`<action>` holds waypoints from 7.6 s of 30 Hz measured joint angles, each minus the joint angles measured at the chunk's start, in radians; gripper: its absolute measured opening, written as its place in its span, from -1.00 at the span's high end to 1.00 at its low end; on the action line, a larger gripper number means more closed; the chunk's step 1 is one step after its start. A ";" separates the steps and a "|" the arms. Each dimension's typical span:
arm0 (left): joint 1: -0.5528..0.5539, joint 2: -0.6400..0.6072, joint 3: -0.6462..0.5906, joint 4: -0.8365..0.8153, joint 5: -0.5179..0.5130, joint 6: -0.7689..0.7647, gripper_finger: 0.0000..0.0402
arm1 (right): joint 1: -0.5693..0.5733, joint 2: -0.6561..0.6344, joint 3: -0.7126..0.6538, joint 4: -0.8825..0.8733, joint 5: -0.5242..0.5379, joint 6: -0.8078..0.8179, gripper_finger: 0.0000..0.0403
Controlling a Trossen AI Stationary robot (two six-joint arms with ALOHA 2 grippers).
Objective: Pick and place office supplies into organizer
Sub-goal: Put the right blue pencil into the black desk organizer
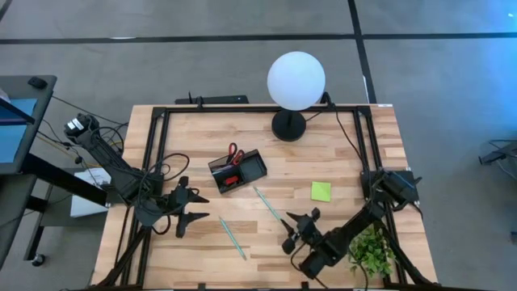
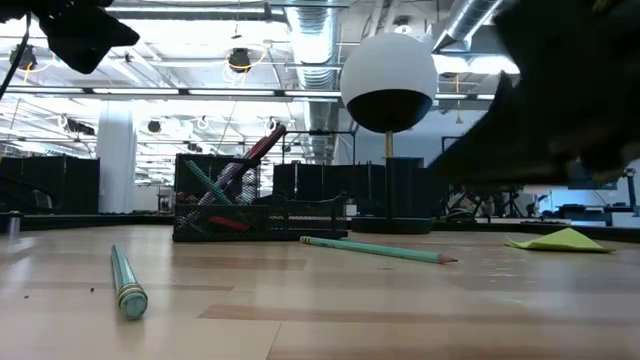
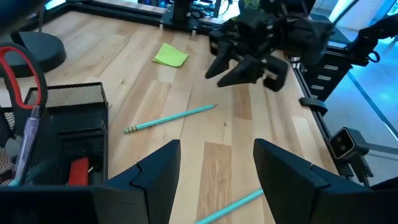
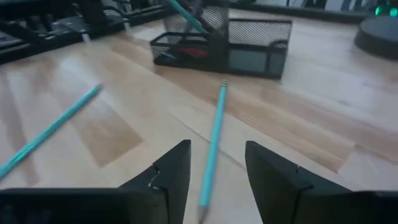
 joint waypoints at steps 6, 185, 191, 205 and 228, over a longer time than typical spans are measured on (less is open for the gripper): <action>0.000 0.000 0.000 0.000 0.000 0.000 0.01 | -0.047 0.000 -0.065 0.136 -0.038 -0.036 0.31; 0.000 0.000 0.000 -0.112 -0.067 -0.100 0.01 | -0.153 0.178 0.086 0.232 -0.156 -0.143 0.50; 0.000 0.000 0.000 -0.112 -0.066 -0.096 0.01 | -0.136 0.269 0.097 0.262 -0.070 -0.106 0.50; 0.000 0.000 0.000 -0.122 -0.071 -0.088 0.01 | -0.120 0.282 0.108 0.261 -0.064 -0.161 0.50; 0.000 0.000 0.000 -0.128 -0.072 -0.082 0.01 | -0.126 0.286 0.173 0.080 -0.116 -0.093 0.51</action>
